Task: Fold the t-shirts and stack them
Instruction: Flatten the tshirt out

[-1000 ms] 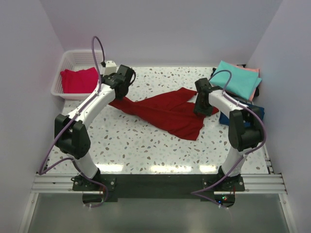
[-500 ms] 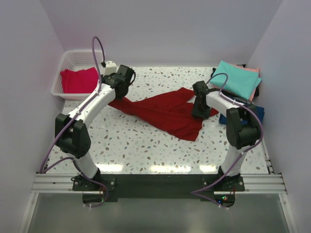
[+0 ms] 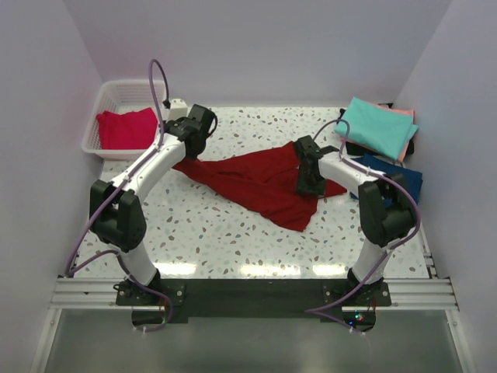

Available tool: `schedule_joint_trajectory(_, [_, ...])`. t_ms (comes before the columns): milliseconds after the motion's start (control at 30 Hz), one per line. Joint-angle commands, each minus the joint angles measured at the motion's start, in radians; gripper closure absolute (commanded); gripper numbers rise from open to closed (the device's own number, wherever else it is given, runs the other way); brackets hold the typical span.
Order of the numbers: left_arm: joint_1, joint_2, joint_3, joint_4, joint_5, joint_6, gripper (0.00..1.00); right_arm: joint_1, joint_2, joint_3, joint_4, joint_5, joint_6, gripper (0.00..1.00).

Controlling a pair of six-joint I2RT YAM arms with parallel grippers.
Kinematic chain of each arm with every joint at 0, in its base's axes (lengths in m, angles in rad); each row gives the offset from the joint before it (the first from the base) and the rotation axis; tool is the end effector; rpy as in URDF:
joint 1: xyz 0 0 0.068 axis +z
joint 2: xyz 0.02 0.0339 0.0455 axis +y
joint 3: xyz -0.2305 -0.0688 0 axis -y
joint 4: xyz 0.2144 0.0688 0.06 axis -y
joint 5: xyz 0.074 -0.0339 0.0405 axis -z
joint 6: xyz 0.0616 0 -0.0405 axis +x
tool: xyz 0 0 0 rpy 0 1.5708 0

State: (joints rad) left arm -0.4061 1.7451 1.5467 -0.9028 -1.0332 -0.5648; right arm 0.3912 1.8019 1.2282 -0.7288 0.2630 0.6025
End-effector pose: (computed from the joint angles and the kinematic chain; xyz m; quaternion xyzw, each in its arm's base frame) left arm 0.3238 -0.0817 0.2630 -0.1816 0.8339 0.3305 0.4031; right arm 0.3027 0.1075 0.1432 0.1210 0.9751 -0.0510 0.1785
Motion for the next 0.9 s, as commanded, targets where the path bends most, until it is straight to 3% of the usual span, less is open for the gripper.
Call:
schedule_joint_trajectory(0, [0.01,0.005,0.035,0.021,-0.014,-0.007,1.0,0.034,-0.067,0.008,-0.024,0.039,-0.007,0.5])
schedule_joint_trajectory(300, [0.012,0.017,0.033,0.021,0.005,-0.006,1.0,0.037,-0.102,-0.156,0.123,0.039,-0.064,0.49])
schedule_joint_trajectory(867, [0.016,0.004,0.012,0.036,0.018,0.011,1.0,0.038,-0.122,-0.176,0.292,0.192,-0.153,0.5])
